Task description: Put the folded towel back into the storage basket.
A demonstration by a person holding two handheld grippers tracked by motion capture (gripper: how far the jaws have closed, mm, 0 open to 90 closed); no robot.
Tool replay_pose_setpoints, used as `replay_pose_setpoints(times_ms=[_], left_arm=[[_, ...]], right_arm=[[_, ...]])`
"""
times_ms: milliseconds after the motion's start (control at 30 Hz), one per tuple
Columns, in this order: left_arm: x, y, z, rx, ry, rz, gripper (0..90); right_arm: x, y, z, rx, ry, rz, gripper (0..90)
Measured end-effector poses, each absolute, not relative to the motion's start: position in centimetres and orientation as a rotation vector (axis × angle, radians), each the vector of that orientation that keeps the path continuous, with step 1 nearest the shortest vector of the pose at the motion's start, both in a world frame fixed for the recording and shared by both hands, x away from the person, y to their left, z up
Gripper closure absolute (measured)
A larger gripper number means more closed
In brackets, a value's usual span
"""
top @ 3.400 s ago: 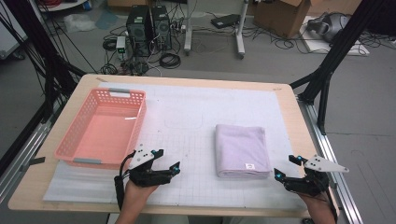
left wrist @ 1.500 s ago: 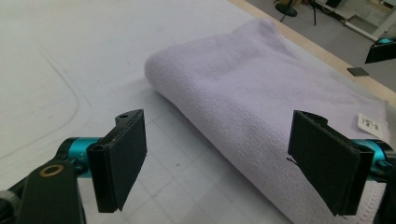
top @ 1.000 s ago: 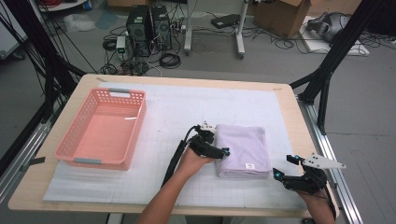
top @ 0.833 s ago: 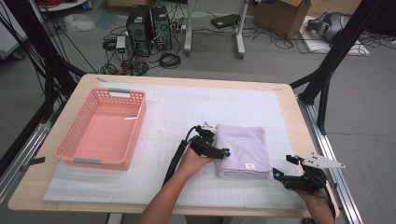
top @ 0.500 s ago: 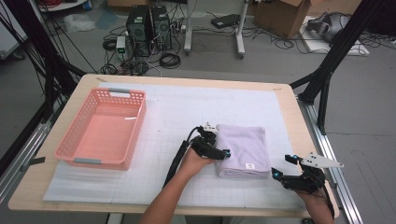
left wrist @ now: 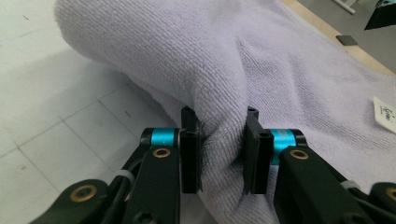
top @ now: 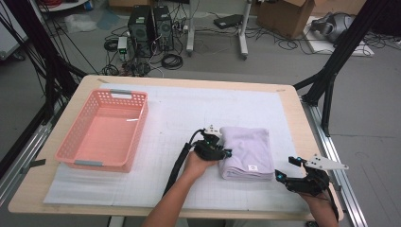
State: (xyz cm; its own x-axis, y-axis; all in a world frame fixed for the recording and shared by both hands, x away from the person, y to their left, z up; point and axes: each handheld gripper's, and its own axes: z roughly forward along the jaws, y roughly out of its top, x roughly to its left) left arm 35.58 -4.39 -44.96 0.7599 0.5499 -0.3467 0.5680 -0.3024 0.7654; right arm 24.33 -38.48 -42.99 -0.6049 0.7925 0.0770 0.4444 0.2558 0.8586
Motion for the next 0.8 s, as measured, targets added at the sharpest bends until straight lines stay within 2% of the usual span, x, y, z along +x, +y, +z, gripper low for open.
replay_pose_setpoints(times_ms=[400,800], left_arm=[[35.1,-3.4,-43.9,1.907,0.802,0.010,76.0],[35.0,-0.5,-42.9,1.850,0.801,0.065,76.0]], right_arm=[[24.2,-38.7,-42.9,1.132,2.153,1.293,17.9],[24.2,-38.7,-42.9,1.126,2.153,1.303,17.9]])
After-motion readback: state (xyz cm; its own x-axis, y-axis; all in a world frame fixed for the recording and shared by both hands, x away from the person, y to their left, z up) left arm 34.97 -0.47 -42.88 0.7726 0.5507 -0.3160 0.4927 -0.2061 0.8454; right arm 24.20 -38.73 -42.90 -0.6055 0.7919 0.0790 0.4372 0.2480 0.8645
